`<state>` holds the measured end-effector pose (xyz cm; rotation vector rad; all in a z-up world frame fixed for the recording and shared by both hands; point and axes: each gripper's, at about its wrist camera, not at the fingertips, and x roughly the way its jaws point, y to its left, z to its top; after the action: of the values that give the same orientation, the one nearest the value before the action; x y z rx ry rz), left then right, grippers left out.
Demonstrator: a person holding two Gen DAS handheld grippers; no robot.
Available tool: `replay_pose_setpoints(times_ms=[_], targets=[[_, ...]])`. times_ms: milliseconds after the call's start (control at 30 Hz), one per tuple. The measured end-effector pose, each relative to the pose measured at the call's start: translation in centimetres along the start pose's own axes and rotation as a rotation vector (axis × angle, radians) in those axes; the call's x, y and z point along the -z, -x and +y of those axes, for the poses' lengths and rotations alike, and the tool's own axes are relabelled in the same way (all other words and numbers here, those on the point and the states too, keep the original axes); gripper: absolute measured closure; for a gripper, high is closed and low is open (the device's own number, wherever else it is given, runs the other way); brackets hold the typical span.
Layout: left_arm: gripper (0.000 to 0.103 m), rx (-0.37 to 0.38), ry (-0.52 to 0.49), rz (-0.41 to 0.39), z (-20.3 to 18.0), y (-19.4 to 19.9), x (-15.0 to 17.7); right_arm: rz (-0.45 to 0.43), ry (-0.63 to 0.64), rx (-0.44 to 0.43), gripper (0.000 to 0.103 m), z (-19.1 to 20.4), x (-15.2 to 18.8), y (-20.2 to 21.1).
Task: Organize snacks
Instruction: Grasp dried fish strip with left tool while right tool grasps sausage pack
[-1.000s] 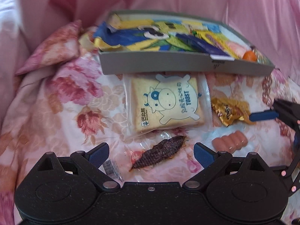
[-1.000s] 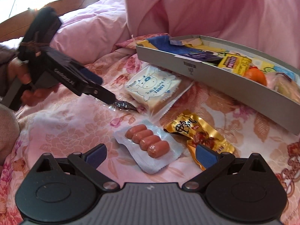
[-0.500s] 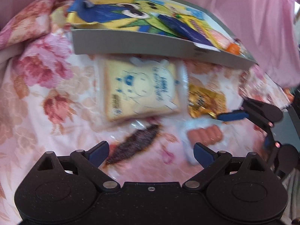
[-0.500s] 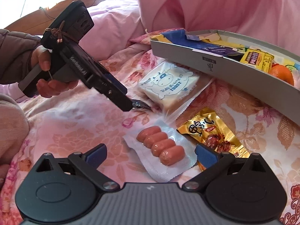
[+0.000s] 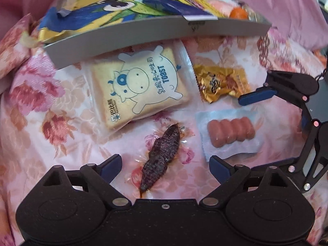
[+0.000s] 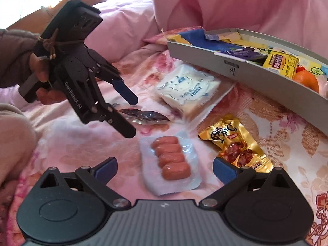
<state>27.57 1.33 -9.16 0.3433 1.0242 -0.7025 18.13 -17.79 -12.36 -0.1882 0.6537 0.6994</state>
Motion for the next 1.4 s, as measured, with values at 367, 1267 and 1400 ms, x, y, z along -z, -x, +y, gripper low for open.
replay_pose_setpoints(times_ms=[367,1267,1400], targets=[[0.039,-0.082,0.085,0.027,-0.5,0.9,0.1,-0.003,0.004,0.062,0.037,0.5,0.0,-0.2],[0.034,-0.271,0.292,-0.059,-7.5,1.3,4.3,0.067,-0.058,0.112,0.024,2.1,2.4,2.3],[0.053,-0.256,0.301,-0.066,-7.9,1.6,4.4,0.061,-0.046,0.113,0.036,2.7,2.4,2.4]])
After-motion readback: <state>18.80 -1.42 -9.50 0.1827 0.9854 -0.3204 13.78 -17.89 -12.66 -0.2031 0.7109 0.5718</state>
